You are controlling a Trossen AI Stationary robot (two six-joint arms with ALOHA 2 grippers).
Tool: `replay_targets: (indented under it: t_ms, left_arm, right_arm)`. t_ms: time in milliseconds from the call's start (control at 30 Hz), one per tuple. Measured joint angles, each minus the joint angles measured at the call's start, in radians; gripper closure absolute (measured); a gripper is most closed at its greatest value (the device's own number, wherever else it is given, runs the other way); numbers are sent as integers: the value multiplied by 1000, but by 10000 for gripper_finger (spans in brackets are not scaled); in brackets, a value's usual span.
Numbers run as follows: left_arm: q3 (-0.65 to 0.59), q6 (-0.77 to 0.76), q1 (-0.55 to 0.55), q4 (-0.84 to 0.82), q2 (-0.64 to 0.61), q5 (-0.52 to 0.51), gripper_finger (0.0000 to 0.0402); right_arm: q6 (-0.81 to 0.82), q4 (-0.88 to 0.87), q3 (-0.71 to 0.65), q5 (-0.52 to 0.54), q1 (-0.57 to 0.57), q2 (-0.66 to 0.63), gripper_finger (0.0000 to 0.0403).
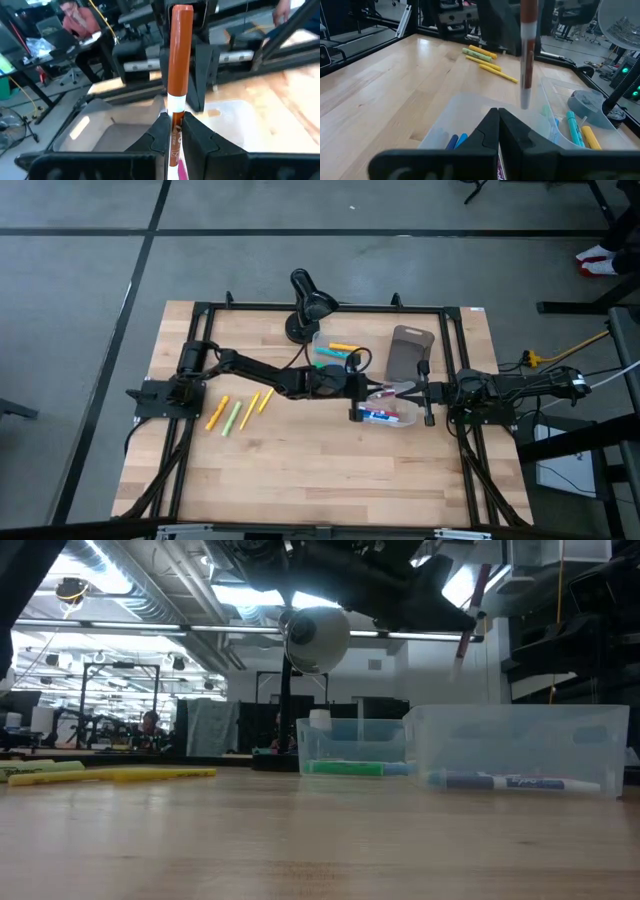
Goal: Pick & Place Markers
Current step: Put the brown marker pen into the bottom transparent bin
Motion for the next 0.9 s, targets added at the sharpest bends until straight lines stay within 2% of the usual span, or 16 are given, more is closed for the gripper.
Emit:
replay_targets:
  t_ms: [300,500,900]
  left_arm:
    - [-3,-28,-2,-24,0,11,375]
    - [-3,-36,-2,15,0,59,375]
    - [-3,-44,-2,-38,0,60,375]
  right_arm:
    - [0,0,0,0,0,0,395]
    - [0,0,0,0,0,0,395]
    - [0,0,0,0,0,0,395]
